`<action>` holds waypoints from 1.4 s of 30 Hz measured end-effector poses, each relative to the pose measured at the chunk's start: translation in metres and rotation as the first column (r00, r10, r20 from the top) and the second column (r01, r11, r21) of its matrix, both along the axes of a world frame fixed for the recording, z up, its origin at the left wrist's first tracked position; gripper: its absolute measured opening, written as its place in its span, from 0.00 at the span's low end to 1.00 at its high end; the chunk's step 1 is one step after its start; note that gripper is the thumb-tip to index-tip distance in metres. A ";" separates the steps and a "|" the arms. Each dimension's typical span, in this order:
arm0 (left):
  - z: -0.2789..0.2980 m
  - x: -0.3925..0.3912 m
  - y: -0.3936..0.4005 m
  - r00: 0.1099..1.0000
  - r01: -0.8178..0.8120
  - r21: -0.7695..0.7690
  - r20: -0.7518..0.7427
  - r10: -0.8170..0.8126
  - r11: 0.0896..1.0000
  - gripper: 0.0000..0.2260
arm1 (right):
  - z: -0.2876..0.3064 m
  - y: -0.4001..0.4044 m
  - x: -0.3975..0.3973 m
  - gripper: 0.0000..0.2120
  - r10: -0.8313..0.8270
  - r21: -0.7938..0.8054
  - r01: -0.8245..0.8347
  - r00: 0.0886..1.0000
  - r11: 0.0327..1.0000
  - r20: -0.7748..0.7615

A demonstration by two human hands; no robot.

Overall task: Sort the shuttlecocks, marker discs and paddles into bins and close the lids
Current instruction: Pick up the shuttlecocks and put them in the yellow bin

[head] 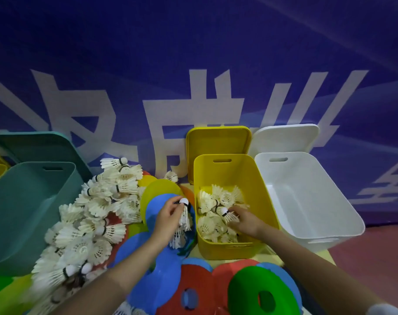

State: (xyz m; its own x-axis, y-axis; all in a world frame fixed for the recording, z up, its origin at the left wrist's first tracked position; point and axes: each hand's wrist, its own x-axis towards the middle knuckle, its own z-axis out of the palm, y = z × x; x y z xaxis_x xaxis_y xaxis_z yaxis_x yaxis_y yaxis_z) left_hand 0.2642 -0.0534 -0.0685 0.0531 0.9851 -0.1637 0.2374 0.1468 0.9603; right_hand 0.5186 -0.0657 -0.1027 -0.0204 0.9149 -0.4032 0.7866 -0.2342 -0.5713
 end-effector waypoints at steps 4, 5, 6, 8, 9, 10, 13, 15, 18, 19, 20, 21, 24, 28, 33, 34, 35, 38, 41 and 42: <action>0.004 0.011 -0.013 0.999 -0.031 0.000 0.016 0.031 1.000 0.07 | -0.008 0.005 -0.002 0.24 0.186 0.013 -0.192 0.966 0.981 0.179; 0.004 0.013 -0.016 0.999 -0.050 -0.002 0.022 0.050 0.999 0.07 | -0.010 0.006 -0.002 0.23 0.246 -0.011 -0.253 0.929 0.967 0.277; 0.005 0.015 -0.019 0.997 -0.066 -0.003 0.030 0.066 0.998 0.07 | -0.011 0.007 -0.003 0.24 0.284 -0.040 -0.290 0.885 0.956 0.369; 0.006 0.021 -0.025 0.995 -0.080 -0.001 0.053 0.080 0.997 0.07 | -0.011 0.009 -0.002 0.26 0.280 -0.046 -0.293 0.839 0.955 0.466; 0.005 0.024 -0.027 0.995 -0.084 -0.001 0.060 0.084 0.996 0.08 | -0.009 0.010 0.000 0.27 0.242 -0.016 -0.264 0.856 0.965 0.458; 0.006 0.028 -0.029 0.995 -0.085 0.001 0.061 0.085 0.996 0.08 | -0.006 0.010 0.003 0.27 0.184 0.035 -0.219 0.887 0.975 0.424; 0.007 0.040 -0.030 0.994 -0.077 0.031 0.074 0.074 0.997 0.11 | 0.004 0.006 0.021 0.24 -0.018 0.290 -0.077 0.950 0.954 0.313; 0.006 0.049 -0.026 0.999 -0.035 0.084 0.035 0.032 0.996 0.14 | 0.010 -0.001 0.037 0.21 -0.164 0.478 0.071 0.974 0.876 0.155; 0.010 0.070 -0.018 0.996 0.075 0.131 -0.062 -0.067 0.989 0.13 | 0.015 -0.014 0.048 0.21 -0.233 0.662 0.078 0.961 0.745 0.148; 0.011 0.077 -0.014 0.991 0.108 0.130 -0.094 -0.096 0.986 0.13 | 0.015 -0.018 0.049 0.22 -0.232 0.696 0.038 0.955 0.717 0.187; 0.011 0.085 -0.010 0.985 0.136 0.123 -0.121 -0.121 0.983 0.13 | 0.013 -0.020 0.051 0.22 -0.239 0.709 0.031 0.951 0.705 0.195; 0.010 0.091 -0.005 0.980 0.156 0.109 -0.145 -0.139 0.982 0.13 | 0.012 -0.021 0.052 0.23 -0.253 0.692 0.077 0.955 0.718 0.157; 0.001 0.113 0.009 0.957 0.227 0.049 -0.197 -0.213 0.973 0.15 | 0.005 -0.025 0.061 0.23 -0.380 0.540 0.371 0.920 0.756 -0.100; -0.015 0.149 0.022 0.923 0.309 -0.039 -0.227 -0.309 0.950 0.15 | 0.007 -0.029 0.073 0.18 -0.406 0.418 0.470 0.883 0.778 -0.238; -0.043 0.174 0.017 0.700 0.540 -0.255 -0.394 -0.596 0.802 0.17 | 0.005 -0.029 0.078 0.18 -0.409 0.398 0.500 0.864 0.769 -0.294; -0.047 0.175 0.016 0.669 0.554 -0.268 -0.420 -0.613 0.788 0.17 | 0.005 -0.029 0.077 0.18 -0.406 0.404 0.491 0.869 0.771 -0.283; -0.048 0.175 0.014 0.661 0.556 -0.270 -0.429 -0.615 0.786 0.17 | 0.004 -0.029 0.076 0.17 -0.404 0.410 0.484 0.874 0.773 -0.270; -0.039 0.167 0.016 0.701 0.539 -0.223 -0.416 -0.579 0.812 0.15 | 0.005 -0.029 0.073 0.17 -0.410 0.425 0.477 0.879 0.770 -0.244; -0.018 0.147 0.022 0.791 0.484 -0.124 -0.361 -0.494 0.866 0.13 | 0.004 -0.028 0.072 0.17 -0.422 0.407 0.484 0.875 0.774 -0.238; -0.010 0.137 0.023 0.816 0.467 -0.078 -0.346 -0.464 0.881 0.12 | 0.004 -0.028 0.072 0.17 -0.425 0.397 0.484 0.875 0.780 -0.231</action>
